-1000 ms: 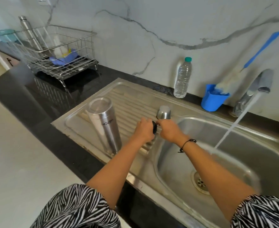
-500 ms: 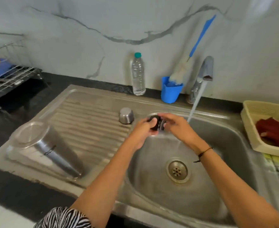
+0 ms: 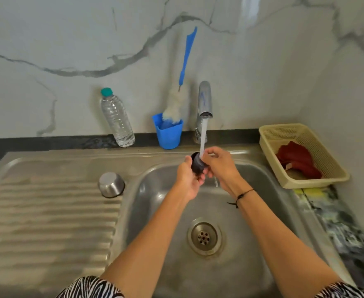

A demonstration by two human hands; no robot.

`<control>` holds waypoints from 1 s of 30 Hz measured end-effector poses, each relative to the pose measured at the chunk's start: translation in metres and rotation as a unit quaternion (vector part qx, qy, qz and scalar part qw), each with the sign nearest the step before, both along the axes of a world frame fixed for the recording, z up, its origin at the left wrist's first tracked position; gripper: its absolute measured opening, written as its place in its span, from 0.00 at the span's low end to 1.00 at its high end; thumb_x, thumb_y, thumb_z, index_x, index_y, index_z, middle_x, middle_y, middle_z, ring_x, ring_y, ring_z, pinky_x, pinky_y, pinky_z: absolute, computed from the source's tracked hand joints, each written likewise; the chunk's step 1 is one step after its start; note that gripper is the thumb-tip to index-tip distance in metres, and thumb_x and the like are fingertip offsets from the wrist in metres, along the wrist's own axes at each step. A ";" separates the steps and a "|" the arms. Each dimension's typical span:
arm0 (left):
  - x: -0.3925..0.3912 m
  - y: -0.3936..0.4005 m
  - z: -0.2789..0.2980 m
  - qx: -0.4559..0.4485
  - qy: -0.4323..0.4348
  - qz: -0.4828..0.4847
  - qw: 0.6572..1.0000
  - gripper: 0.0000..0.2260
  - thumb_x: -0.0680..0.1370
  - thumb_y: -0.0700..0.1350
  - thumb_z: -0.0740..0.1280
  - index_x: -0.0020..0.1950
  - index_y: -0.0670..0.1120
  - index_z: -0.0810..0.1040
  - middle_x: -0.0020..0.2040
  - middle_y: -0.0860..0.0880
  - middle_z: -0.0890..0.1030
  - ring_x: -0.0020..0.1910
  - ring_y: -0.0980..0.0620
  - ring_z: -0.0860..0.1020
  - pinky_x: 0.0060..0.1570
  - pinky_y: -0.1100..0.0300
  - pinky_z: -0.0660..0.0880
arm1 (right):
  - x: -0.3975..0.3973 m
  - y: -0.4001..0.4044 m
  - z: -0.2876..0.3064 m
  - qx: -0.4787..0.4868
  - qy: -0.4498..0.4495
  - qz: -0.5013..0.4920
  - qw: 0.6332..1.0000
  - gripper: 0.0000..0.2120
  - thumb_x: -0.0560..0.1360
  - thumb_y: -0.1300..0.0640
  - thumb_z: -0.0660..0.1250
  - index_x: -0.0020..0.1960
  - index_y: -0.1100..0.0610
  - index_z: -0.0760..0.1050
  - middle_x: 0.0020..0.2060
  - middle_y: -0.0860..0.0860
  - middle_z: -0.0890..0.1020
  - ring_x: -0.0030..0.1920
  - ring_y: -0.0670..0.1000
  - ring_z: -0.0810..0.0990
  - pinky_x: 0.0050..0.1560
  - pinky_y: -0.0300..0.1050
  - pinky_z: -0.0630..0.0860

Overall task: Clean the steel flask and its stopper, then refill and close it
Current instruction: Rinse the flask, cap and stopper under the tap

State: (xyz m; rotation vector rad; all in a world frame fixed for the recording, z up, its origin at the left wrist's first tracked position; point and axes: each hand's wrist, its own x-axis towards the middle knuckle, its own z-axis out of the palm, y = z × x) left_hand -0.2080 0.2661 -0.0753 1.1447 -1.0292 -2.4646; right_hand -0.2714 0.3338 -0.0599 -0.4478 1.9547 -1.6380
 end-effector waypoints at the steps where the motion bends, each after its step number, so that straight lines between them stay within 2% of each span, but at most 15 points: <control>1: 0.000 -0.002 -0.001 0.003 0.006 0.004 1.000 0.22 0.84 0.53 0.48 0.52 0.40 0.76 0.32 0.46 0.74 0.30 0.53 0.69 0.28 0.63 0.65 | 0.001 -0.004 -0.001 -0.003 -0.007 -0.005 1.000 0.03 0.77 0.63 0.63 0.45 0.60 0.74 0.28 0.56 0.75 0.21 0.48 0.71 0.21 0.37 0.67; 3: 0.002 -0.007 -0.004 0.012 0.011 0.017 1.000 0.22 0.84 0.52 0.49 0.49 0.41 0.77 0.34 0.46 0.75 0.30 0.54 0.69 0.31 0.64 0.65 | 0.003 -0.014 -0.008 0.000 -0.012 -0.023 1.000 0.05 0.76 0.61 0.64 0.42 0.58 0.74 0.29 0.55 0.76 0.24 0.50 0.72 0.23 0.40 0.69; 5: 0.007 -0.008 -0.006 0.012 0.005 0.020 1.000 0.21 0.84 0.52 0.49 0.48 0.42 0.77 0.36 0.47 0.76 0.31 0.55 0.70 0.32 0.64 0.65 | 0.006 -0.022 -0.017 0.042 0.027 -0.051 0.997 0.08 0.77 0.59 0.63 0.39 0.57 0.74 0.28 0.52 0.76 0.25 0.50 0.72 0.26 0.42 0.70; 8: 0.013 -0.007 -0.011 -0.002 -0.018 0.011 1.000 0.21 0.84 0.53 0.49 0.49 0.42 0.77 0.34 0.47 0.76 0.30 0.55 0.69 0.30 0.63 0.64 | 0.009 -0.028 -0.026 0.100 0.079 -0.089 0.988 0.10 0.77 0.62 0.58 0.40 0.63 0.75 0.27 0.52 0.74 0.23 0.47 0.71 0.26 0.38 0.71; 10: 0.014 -0.009 -0.015 0.003 -0.032 0.020 0.999 0.21 0.84 0.53 0.50 0.49 0.41 0.76 0.35 0.46 0.76 0.29 0.55 0.69 0.29 0.63 0.64 | 0.015 -0.028 -0.025 0.083 0.056 -0.089 0.991 0.09 0.78 0.61 0.58 0.42 0.62 0.75 0.27 0.52 0.74 0.21 0.47 0.71 0.25 0.37 0.71; 14: 0.008 -0.018 -0.015 0.010 -0.038 0.042 0.998 0.21 0.84 0.55 0.50 0.55 0.41 0.76 0.44 0.42 0.79 0.31 0.53 0.73 0.28 0.63 0.69 | 0.031 -0.024 -0.021 -0.025 -0.073 -0.060 0.995 0.03 0.78 0.61 0.62 0.50 0.60 0.74 0.33 0.54 0.76 0.28 0.47 0.71 0.32 0.42 0.74; 15: 0.006 -0.018 -0.014 0.008 -0.040 0.043 0.998 0.21 0.83 0.55 0.51 0.55 0.41 0.76 0.45 0.42 0.79 0.31 0.53 0.73 0.29 0.63 0.69 | 0.031 -0.023 -0.021 -0.039 -0.080 -0.062 0.994 0.03 0.77 0.62 0.63 0.50 0.60 0.74 0.32 0.54 0.75 0.28 0.47 0.71 0.32 0.43 0.74; 18: 0.002 -0.011 -0.008 0.005 -0.038 0.036 0.999 0.20 0.84 0.54 0.51 0.53 0.41 0.76 0.38 0.45 0.77 0.29 0.54 0.70 0.30 0.63 0.66 | 0.022 -0.020 -0.020 -0.009 -0.029 -0.097 0.995 0.04 0.77 0.58 0.64 0.45 0.58 0.75 0.31 0.53 0.75 0.27 0.48 0.72 0.31 0.43 0.73; 21: 0.003 0.001 -0.002 -0.022 -0.017 0.022 0.999 0.18 0.84 0.52 0.52 0.47 0.43 0.76 0.37 0.47 0.76 0.33 0.54 0.70 0.34 0.62 0.66 | 0.010 -0.024 -0.019 0.043 0.029 -0.172 0.984 0.12 0.79 0.55 0.60 0.39 0.57 0.74 0.35 0.55 0.78 0.33 0.50 0.74 0.37 0.45 0.74; 24: 0.004 0.006 0.003 -0.069 -0.017 0.016 0.997 0.17 0.84 0.51 0.52 0.48 0.45 0.76 0.41 0.47 0.78 0.38 0.53 0.72 0.39 0.61 0.68 | 0.006 -0.023 -0.017 0.025 -0.014 -0.212 0.977 0.16 0.79 0.53 0.58 0.35 0.56 0.73 0.39 0.59 0.80 0.38 0.56 0.78 0.43 0.52 0.77; 26: 0.005 0.003 0.007 -0.072 -0.017 0.032 0.997 0.17 0.84 0.52 0.52 0.47 0.45 0.76 0.40 0.46 0.78 0.38 0.51 0.73 0.40 0.60 0.69 | 0.015 -0.020 -0.015 -0.003 -0.032 -0.165 0.986 0.14 0.79 0.55 0.57 0.39 0.58 0.74 0.36 0.59 0.79 0.33 0.54 0.76 0.37 0.51 0.77; 28: 0.007 0.000 0.011 -0.068 -0.015 0.055 0.996 0.17 0.84 0.51 0.52 0.46 0.44 0.75 0.37 0.46 0.77 0.32 0.53 0.71 0.35 0.61 0.68 | 0.028 -0.016 -0.009 -0.038 -0.049 -0.107 0.992 0.10 0.80 0.60 0.56 0.47 0.60 0.76 0.32 0.56 0.77 0.28 0.49 0.73 0.30 0.44 0.75; 30: 0.010 0.001 0.014 -0.060 -0.013 0.072 0.996 0.17 0.84 0.51 0.52 0.47 0.44 0.75 0.36 0.46 0.76 0.30 0.54 0.70 0.34 0.61 0.67 | 0.033 -0.012 -0.005 -0.075 -0.073 -0.074 0.992 0.08 0.79 0.64 0.58 0.51 0.62 0.76 0.32 0.54 0.76 0.27 0.47 0.72 0.29 0.40 0.73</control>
